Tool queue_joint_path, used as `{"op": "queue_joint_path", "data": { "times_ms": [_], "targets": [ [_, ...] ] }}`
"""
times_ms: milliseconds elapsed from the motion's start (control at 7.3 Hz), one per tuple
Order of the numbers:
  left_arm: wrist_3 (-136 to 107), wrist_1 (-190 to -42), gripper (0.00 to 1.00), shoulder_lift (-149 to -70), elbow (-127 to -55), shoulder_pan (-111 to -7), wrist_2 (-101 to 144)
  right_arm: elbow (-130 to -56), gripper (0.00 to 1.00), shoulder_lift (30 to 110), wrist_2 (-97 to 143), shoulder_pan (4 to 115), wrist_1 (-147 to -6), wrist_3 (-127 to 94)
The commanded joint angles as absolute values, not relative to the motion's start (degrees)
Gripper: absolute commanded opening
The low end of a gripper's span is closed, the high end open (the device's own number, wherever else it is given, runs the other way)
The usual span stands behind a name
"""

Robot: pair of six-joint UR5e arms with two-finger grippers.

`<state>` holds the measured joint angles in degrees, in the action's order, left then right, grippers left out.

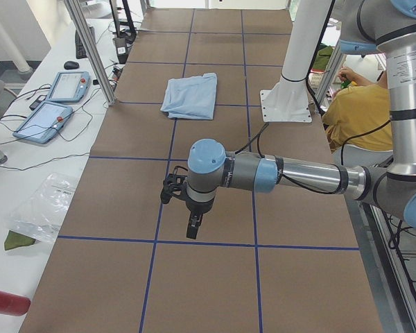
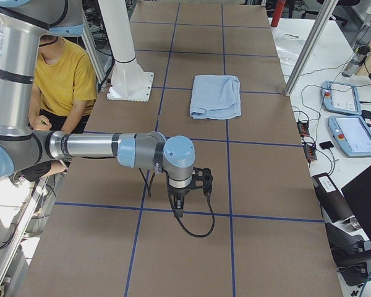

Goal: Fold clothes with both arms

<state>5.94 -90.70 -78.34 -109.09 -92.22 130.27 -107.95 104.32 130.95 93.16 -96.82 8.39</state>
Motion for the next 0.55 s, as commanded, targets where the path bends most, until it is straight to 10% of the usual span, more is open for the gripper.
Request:
{"op": "queue_joint_path", "data": {
  "times_ms": [0, 411],
  "targets": [
    [5.80, -90.70, 1.00, -78.31, -109.25, -92.29, 130.25, -107.93, 1.00, 104.33, 130.69, 93.16, -95.63, 8.00],
    [5.80, -90.70, 1.00, -78.22, -108.73, -92.29, 130.25, -107.93, 1.00, 104.33, 130.69, 93.16, -95.62, 7.56]
  ]
}}
